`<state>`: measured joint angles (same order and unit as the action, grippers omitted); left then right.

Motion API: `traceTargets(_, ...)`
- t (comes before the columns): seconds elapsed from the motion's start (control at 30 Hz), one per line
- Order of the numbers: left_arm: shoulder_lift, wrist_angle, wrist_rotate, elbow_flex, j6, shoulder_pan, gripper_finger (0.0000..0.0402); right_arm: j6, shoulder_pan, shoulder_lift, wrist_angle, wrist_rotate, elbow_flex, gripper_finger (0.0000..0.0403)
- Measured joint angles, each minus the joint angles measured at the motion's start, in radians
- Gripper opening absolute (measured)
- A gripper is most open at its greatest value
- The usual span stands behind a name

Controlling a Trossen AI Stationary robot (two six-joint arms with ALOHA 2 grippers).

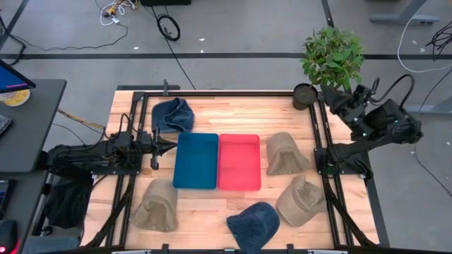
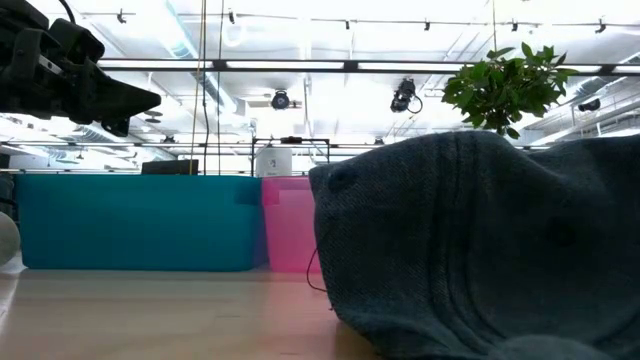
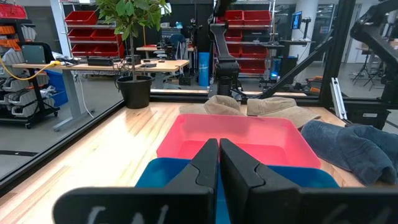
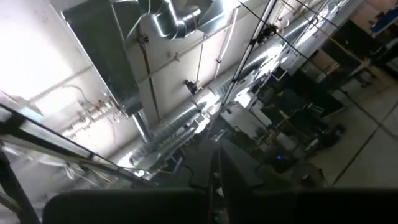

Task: Pick & Place hat
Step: Put the bottom blue cap into the red bin

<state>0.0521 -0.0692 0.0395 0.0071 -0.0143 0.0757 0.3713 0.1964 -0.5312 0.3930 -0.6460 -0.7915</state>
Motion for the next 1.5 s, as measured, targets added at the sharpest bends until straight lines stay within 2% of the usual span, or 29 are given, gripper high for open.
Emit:
traceTargets(0.2,0.000,0.000,0.000,0.000,0.000,0.000,0.0016,-0.121,0.000,-0.099,-0.183,0.020,-0.221,0.0011)
traceTargets(0.33,0.000,0.000,0.000,0.000,0.000,0.000,0.0016,-0.171,0.000,-0.188,-0.322,0.123,-0.393,0.0005)
traceTargets(0.5,0.000,0.000,0.000,0.000,0.000,0.000,0.0016,-0.170,0.000,-0.310,-0.583,0.183,-0.601,0.0013)
traceTargets(0.67,0.000,0.000,0.000,0.000,0.000,0.000,0.0016,-0.160,0.000,-0.412,-0.871,0.205,-0.742,0.0008)
traceTargets(0.77,0.000,0.000,0.000,0.000,0.000,0.000,0.0016,-0.098,-0.001,-0.455,-0.969,0.270,-0.779,0.0005)
traceTargets(1.0,0.000,0.000,0.000,0.000,0.000,0.000,0.0016,-0.013,-0.004,-0.543,-1.037,0.437,-0.786,0.0008)
traceTargets(1.1,0.000,0.000,0.000,0.000,0.000,0.000,0.0016,0.021,-0.021,-0.602,-1.089,0.530,-0.786,0.0008)
traceTargets(1.27,0.000,0.000,0.000,0.000,0.000,0.000,0.0016,0.189,-0.025,-0.701,-1.226,0.724,-0.786,0.0010)
traceTargets(1.4,0.000,0.000,0.000,0.000,0.000,0.000,0.0016,0.293,-0.003,-0.774,-1.327,0.747,-0.785,0.0017)
traceTargets(1.5,0.000,0.000,0.000,0.000,0.000,0.000,0.0016,0.317,0.022,-0.825,-1.337,0.778,-0.785,0.0024)
